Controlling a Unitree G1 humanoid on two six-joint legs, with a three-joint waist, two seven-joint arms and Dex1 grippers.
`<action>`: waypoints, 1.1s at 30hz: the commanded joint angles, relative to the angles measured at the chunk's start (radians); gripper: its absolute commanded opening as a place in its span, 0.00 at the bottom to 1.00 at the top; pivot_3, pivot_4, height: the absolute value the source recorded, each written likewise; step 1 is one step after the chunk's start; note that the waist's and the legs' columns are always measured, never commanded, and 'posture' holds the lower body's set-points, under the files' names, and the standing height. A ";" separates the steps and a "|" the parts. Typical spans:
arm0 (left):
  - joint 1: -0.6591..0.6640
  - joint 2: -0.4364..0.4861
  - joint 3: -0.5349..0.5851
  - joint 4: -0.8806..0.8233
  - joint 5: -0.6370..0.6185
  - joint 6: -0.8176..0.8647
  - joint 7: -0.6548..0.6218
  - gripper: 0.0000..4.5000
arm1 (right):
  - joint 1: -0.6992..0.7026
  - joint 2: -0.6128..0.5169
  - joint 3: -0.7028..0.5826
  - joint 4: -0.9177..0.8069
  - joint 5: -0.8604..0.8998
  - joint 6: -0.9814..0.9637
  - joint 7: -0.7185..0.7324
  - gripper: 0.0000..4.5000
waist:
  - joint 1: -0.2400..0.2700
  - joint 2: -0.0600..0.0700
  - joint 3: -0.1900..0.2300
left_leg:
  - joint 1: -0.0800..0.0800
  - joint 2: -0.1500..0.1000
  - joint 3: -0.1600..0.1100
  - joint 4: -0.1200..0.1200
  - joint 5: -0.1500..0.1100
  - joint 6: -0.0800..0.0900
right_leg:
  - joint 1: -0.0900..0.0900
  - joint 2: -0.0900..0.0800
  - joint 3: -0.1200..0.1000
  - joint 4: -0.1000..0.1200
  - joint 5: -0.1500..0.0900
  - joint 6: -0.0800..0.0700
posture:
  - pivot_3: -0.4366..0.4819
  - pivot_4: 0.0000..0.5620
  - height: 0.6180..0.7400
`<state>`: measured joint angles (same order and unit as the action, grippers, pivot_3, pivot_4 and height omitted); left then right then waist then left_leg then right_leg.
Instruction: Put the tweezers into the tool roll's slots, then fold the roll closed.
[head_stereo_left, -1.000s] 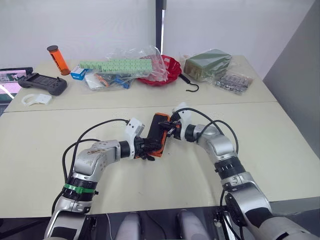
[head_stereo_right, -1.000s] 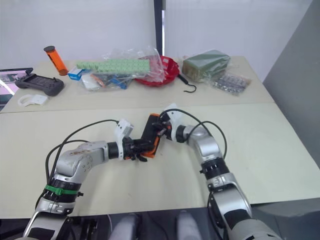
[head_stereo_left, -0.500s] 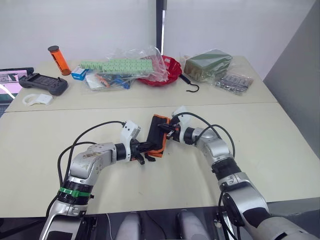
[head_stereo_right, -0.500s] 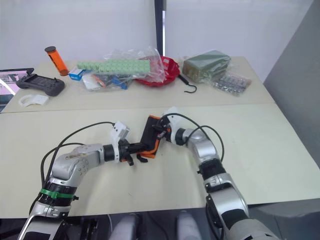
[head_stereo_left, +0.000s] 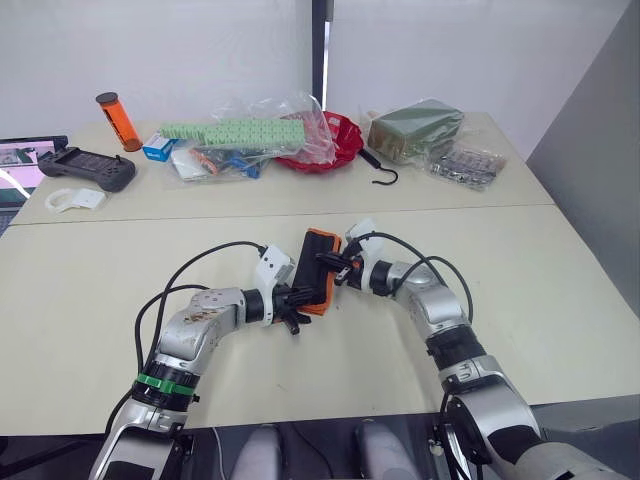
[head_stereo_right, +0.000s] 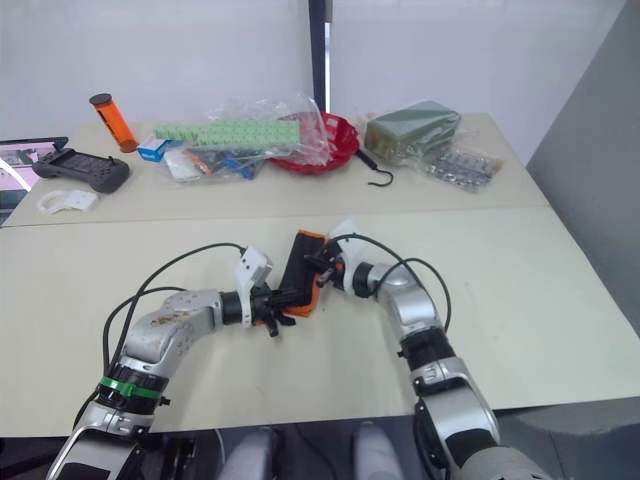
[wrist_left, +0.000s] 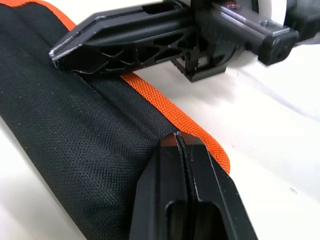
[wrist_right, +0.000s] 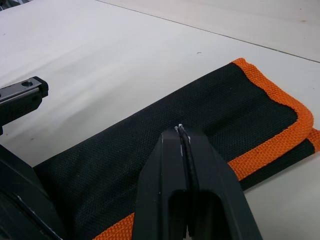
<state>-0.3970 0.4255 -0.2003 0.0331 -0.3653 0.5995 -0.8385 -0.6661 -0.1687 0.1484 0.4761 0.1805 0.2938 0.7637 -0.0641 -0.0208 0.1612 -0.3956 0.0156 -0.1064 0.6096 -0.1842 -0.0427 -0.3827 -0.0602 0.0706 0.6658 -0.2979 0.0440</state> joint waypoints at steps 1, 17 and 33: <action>0.090 0.043 -0.059 0.084 0.063 0.031 -0.013 0.01 | 0.025 -0.024 0.012 -0.046 0.003 0.019 0.045 0.00 | -0.004 0.001 0.000 | 0.001 0.000 0.000 -0.001 0.000 0.000 | 0.001 0.000 0.000 0.000 0.000 0.000 | 0.48 0.27 1.00; 0.109 0.040 -0.055 0.068 0.059 0.034 -0.006 0.01 | -0.095 0.002 0.039 0.264 -0.070 -0.144 0.055 0.00 | -0.010 0.001 -0.001 | 0.015 0.001 0.001 -0.003 -0.002 0.004 | 0.013 0.001 0.000 -0.003 -0.001 0.001 | 0.48 0.27 1.00; 0.143 0.048 -0.025 0.035 0.052 0.043 0.015 0.01 | -0.306 0.040 -0.117 0.720 -0.076 -0.314 -0.150 0.00 | -0.006 0.008 -0.006 | 0.028 0.001 0.002 -0.005 -0.004 0.005 | 0.029 0.000 0.000 -0.008 -0.005 0.001 | 0.48 0.27 1.00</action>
<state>-0.3200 0.4474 -0.1850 -0.0034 -0.3556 0.5764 -0.8341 -0.9766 -0.1248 0.0506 1.1597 0.1122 -0.0196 0.6298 -0.0704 -0.0128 0.1550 -0.3676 0.0169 -0.1045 0.6050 -0.1879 -0.0381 -0.3539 -0.0598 0.0710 0.6575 -0.3029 0.0449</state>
